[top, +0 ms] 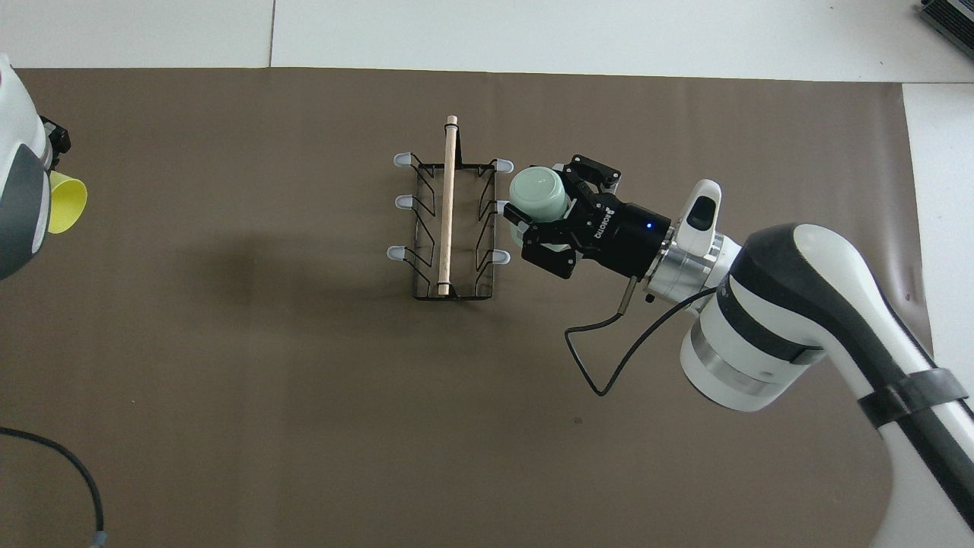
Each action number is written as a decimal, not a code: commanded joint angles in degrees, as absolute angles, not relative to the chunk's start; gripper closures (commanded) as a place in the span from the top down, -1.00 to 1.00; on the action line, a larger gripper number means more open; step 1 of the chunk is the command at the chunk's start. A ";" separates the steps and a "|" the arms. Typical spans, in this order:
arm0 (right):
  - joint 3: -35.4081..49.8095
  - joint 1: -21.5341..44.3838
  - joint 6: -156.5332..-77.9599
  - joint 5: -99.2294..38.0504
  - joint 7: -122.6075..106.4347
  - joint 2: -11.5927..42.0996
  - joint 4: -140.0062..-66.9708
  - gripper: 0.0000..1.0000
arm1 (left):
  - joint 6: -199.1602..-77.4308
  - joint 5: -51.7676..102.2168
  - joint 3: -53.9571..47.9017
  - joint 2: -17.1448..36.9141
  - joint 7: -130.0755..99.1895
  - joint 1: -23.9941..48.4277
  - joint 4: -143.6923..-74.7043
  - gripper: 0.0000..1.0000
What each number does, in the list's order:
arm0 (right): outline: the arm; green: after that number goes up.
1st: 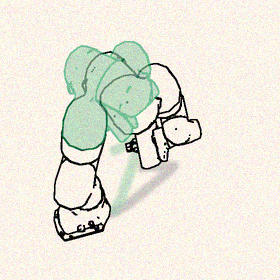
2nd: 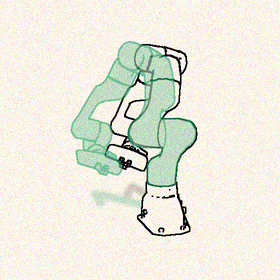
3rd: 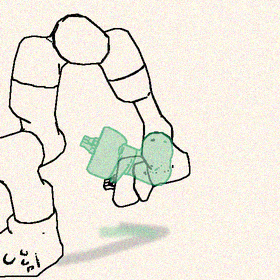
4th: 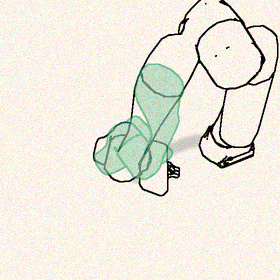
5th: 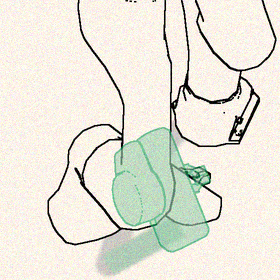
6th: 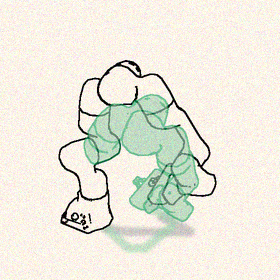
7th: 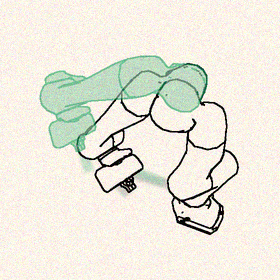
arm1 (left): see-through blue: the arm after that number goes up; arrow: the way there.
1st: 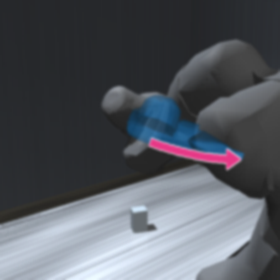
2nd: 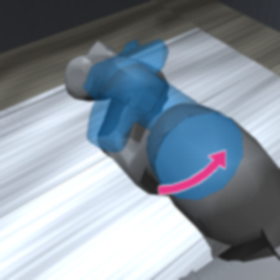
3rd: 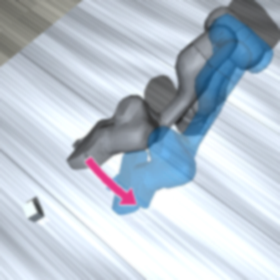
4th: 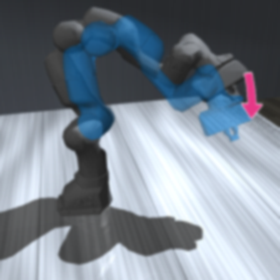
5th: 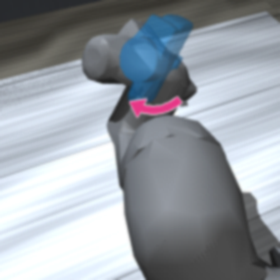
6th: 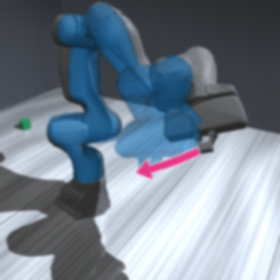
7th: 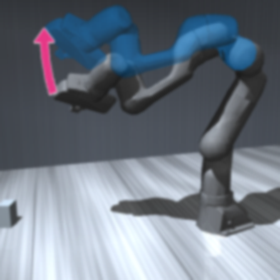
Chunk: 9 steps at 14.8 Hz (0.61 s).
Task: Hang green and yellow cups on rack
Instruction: 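Carry the green cup with the right gripper onto a rack peg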
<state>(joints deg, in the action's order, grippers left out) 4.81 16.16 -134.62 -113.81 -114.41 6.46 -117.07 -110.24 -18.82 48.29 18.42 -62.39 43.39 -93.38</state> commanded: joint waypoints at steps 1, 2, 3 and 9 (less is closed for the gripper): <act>4.83 17.75 -136.66 -118.03 -119.26 7.90 -117.25 -1.00 | -109.86 -20.21 49.92 17.84 -64.24 44.82 -94.75 -1.00; 4.75 18.97 -137.10 -120.39 -120.75 8.26 -117.25 -1.00 | -109.95 -20.21 49.92 17.84 -64.34 45.00 -94.75 -1.00; 4.75 20.12 -137.89 -123.28 -122.41 8.96 -117.33 -1.00 | -110.04 -20.21 49.92 17.84 -64.34 45.09 -94.75 -1.00; 4.75 23.03 -142.65 -128.76 -129.81 9.23 -118.74 -1.00 | -110.13 -20.21 49.92 17.75 -64.34 45.09 -94.83 -1.00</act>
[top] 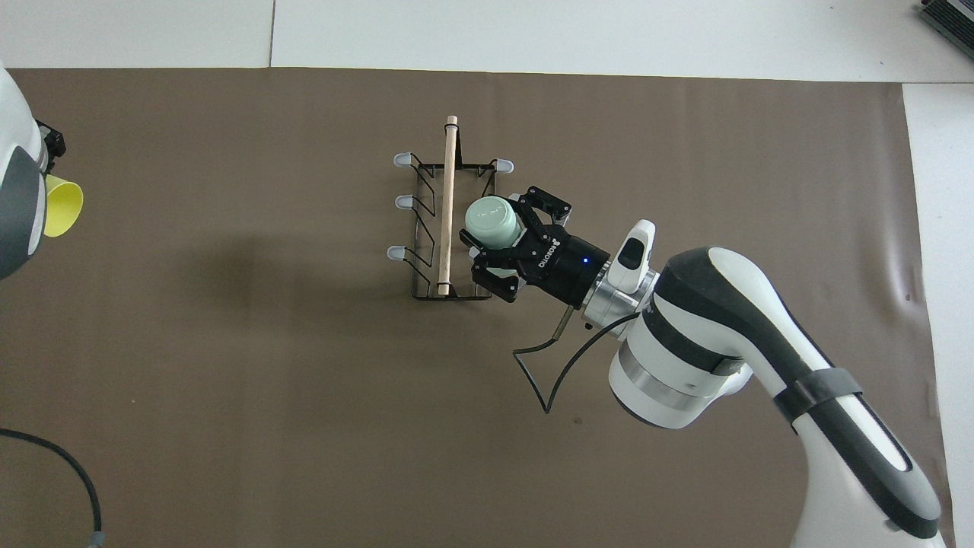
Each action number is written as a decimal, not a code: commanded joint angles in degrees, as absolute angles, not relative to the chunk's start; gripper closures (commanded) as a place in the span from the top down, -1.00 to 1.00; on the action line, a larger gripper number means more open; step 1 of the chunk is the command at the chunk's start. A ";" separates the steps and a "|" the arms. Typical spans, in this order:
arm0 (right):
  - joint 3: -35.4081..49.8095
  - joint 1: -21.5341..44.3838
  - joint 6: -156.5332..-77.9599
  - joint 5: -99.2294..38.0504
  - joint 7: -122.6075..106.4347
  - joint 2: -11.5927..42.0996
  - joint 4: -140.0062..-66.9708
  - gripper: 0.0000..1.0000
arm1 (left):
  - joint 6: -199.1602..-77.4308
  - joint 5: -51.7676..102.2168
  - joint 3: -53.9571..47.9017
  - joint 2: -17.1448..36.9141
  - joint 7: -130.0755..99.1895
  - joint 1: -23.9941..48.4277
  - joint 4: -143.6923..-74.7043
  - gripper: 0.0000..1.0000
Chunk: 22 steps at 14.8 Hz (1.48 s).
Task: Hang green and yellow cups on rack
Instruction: 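Carry the green cup with the right gripper onto a rack peg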
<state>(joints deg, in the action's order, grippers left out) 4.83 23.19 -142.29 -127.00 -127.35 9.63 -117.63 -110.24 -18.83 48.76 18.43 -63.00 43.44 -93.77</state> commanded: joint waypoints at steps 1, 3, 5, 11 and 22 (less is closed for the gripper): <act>4.75 23.03 -142.65 -128.76 -129.99 9.14 -119.35 -1.00 | -110.13 -20.21 49.92 17.75 -64.34 45.09 -94.83 -1.00; 4.75 22.68 -142.12 -128.76 -131.74 8.96 -120.75 -1.00 | -110.13 -20.21 49.92 17.75 -64.34 45.09 -94.83 -1.00; 4.83 22.67 -141.60 -130.24 -133.41 9.05 -121.99 -1.00 | -110.13 -20.21 49.92 17.75 -64.34 45.09 -94.83 -1.00; 4.75 23.21 -132.13 -138.59 -143.67 15.36 -123.57 -1.00 | -110.04 -20.21 49.92 17.75 -64.42 45.09 -94.83 -1.00; 4.75 23.38 -132.45 -140.27 -147.22 17.67 -123.84 0.19 | -110.04 -21.00 50.01 17.84 -67.68 46.23 -95.19 -1.00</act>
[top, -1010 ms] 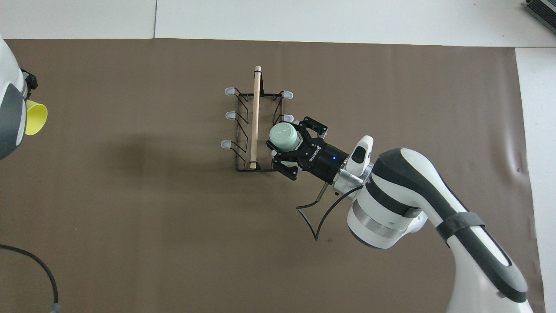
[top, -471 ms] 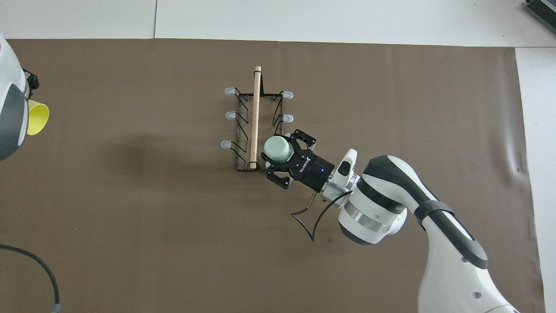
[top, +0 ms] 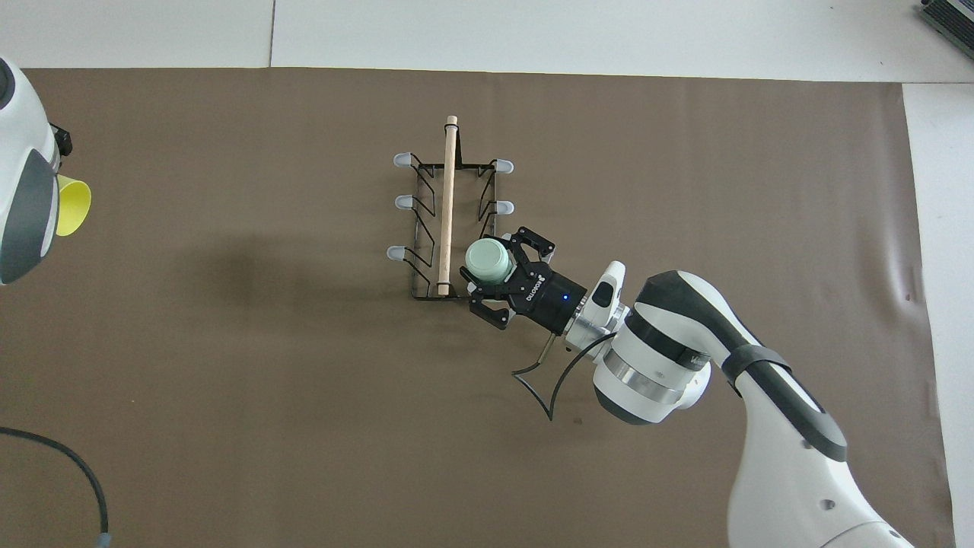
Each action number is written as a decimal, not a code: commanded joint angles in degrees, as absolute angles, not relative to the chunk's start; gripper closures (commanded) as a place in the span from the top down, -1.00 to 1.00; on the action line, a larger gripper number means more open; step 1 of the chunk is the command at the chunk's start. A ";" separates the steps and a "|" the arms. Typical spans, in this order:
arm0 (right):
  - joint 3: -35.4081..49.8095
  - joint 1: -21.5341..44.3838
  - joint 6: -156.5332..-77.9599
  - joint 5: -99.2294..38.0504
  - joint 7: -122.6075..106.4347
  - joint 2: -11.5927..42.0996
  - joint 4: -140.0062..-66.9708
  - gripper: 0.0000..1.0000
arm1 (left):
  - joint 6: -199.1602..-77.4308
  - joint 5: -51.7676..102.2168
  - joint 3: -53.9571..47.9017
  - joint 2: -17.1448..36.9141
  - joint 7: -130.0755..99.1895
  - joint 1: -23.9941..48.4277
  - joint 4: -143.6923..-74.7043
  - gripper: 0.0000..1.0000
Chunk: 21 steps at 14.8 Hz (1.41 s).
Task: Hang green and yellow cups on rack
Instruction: 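Open the right gripper and withdraw while the left gripper carries the yellow cup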
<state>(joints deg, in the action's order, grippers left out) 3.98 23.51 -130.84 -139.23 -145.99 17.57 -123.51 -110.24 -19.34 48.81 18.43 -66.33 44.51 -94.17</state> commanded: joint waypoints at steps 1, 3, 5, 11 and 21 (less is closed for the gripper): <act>4.75 23.38 -132.45 -140.27 -147.22 17.67 -123.75 0.99 | -110.04 -21.01 50.01 17.93 -68.02 46.32 -95.19 -1.00; 4.75 23.29 -132.45 -140.27 -147.04 17.75 -123.23 1.00 | -109.52 -21.44 50.18 17.93 -70.47 47.02 -95.19 -1.00; 4.83 23.38 -132.45 -140.19 -146.69 17.32 -122.26 1.00 | -108.81 -22.15 50.19 17.93 -73.20 48.07 -95.10 -1.00; 5.01 23.73 -140.96 -137.82 -141.60 12.23 -118.92 1.00 | -104.07 -25.48 50.36 18.02 -81.81 53.25 -94.66 -1.00; 4.83 14.60 -140.54 -102.07 -134.65 10.63 -115.14 1.00 | -92.73 -31.20 50.36 19.33 -93.85 64.06 -94.39 -1.00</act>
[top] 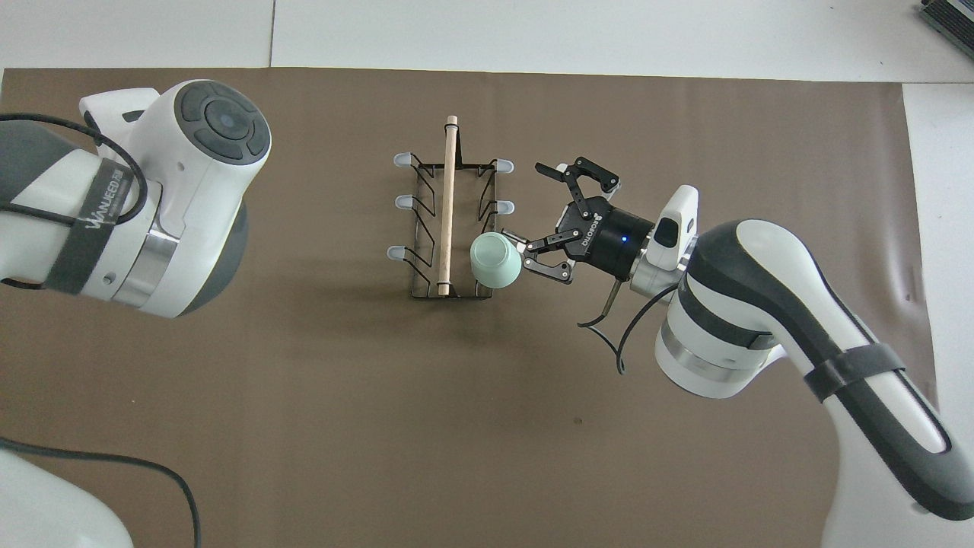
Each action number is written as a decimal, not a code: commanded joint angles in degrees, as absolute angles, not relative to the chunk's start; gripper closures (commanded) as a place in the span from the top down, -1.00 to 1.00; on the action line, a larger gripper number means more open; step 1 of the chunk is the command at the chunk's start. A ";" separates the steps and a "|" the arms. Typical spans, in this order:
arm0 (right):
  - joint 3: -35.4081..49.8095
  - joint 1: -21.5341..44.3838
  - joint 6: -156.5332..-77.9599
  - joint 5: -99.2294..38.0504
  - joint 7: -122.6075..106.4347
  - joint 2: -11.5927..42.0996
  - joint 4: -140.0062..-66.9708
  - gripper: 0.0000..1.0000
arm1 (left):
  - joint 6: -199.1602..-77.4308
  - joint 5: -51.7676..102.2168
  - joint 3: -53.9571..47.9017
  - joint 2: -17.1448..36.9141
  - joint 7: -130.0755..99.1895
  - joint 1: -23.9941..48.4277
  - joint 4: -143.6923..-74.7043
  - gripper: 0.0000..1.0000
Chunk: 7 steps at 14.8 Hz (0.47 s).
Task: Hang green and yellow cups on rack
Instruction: 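Open the right gripper and withdraw while the left gripper carries the yellow cup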
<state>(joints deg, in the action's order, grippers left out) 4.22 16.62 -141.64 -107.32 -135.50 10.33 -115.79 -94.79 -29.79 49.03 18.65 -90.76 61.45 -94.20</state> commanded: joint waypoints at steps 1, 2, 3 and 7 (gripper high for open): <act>4.83 13.72 -139.67 -99.52 -134.65 10.72 -115.05 1.00 | -92.03 -31.11 50.36 20.29 -95.96 64.77 -93.87 -1.00; 4.83 12.67 -138.44 -96.71 -134.65 10.81 -114.70 1.00 | -91.33 -31.11 50.27 20.56 -98.33 64.95 -93.26 -1.00; 4.75 11.26 -137.04 -93.81 -134.65 10.90 -114.18 1.00 | -90.45 -31.11 50.27 21.00 -100.26 65.91 -93.08 -1.00; 4.75 5.55 -130.27 -82.56 -134.30 11.25 -112.85 1.00 | -87.99 -30.68 50.27 22.75 -107.46 68.73 -92.03 -1.00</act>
<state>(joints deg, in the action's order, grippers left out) 4.15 8.73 -133.63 -87.53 -135.50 10.40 -114.29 -90.57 -30.07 49.03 20.68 -103.59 66.96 -93.91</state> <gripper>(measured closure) 0.000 0.322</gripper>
